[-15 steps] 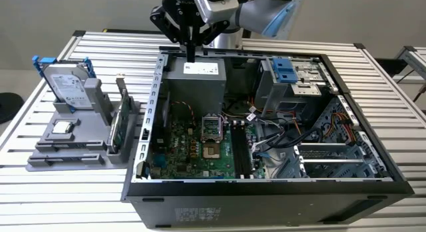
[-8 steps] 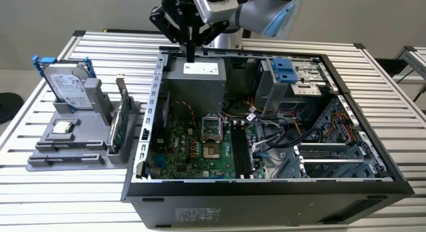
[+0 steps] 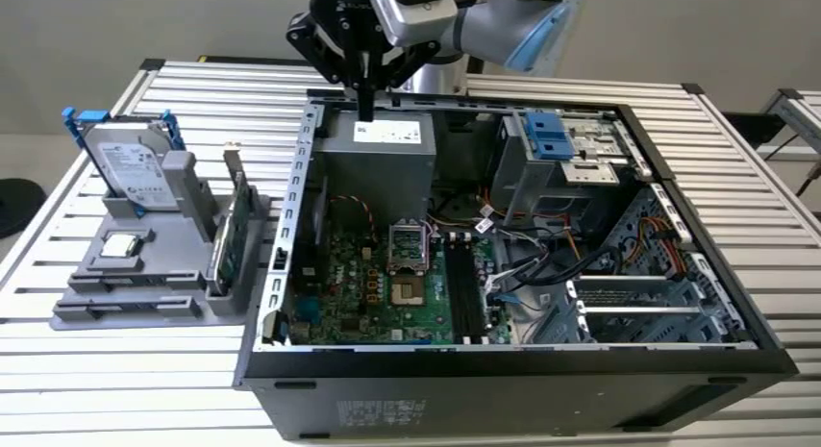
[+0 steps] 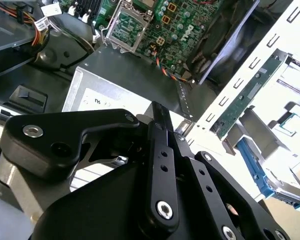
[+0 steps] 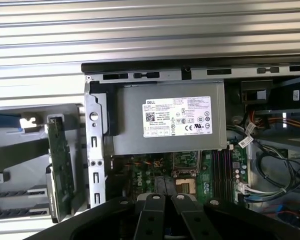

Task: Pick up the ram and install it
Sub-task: 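Reach for the ram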

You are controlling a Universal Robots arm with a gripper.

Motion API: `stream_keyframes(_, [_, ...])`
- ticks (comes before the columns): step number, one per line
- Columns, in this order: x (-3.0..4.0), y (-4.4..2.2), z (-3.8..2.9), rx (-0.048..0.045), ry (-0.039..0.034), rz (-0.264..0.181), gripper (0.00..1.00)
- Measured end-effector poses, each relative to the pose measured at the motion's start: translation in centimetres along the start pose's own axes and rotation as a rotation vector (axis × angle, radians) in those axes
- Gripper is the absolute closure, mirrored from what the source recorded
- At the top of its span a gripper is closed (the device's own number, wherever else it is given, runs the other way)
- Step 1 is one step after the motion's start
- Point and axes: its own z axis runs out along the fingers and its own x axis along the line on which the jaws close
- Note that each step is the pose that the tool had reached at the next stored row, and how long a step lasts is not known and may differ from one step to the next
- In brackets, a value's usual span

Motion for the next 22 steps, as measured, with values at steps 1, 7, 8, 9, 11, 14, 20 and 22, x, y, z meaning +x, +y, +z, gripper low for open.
stream_keyframes(1, [0.02, -0.01, 0.00, 0.0000, 0.0000, 0.000, 1.00])
stream_keyframes(7, [0.18, -0.14, -0.01, 0.0000, 0.0000, 0.000, 1.00])
stream_keyframes(8, [0.27, -0.20, -0.02, 0.0000, 0.0000, 0.000, 1.00])
stream_keyframes(9, [0.28, -0.21, -0.01, -0.0001, 0.0000, 0.000, 1.00])
stream_keyframes(11, [0.30, -0.22, -0.01, -0.0001, 0.0000, 0.000, 1.00])
stream_keyframes(14, [0.33, -0.24, -0.02, 0.0000, 0.0000, 0.000, 1.00])
stream_keyframes(20, [0.50, -0.39, -0.03, 0.0000, 0.0000, 0.000, 1.00])
stream_keyframes(22, [0.53, -0.42, -0.03, 0.0000, 0.0000, 0.000, 1.00])
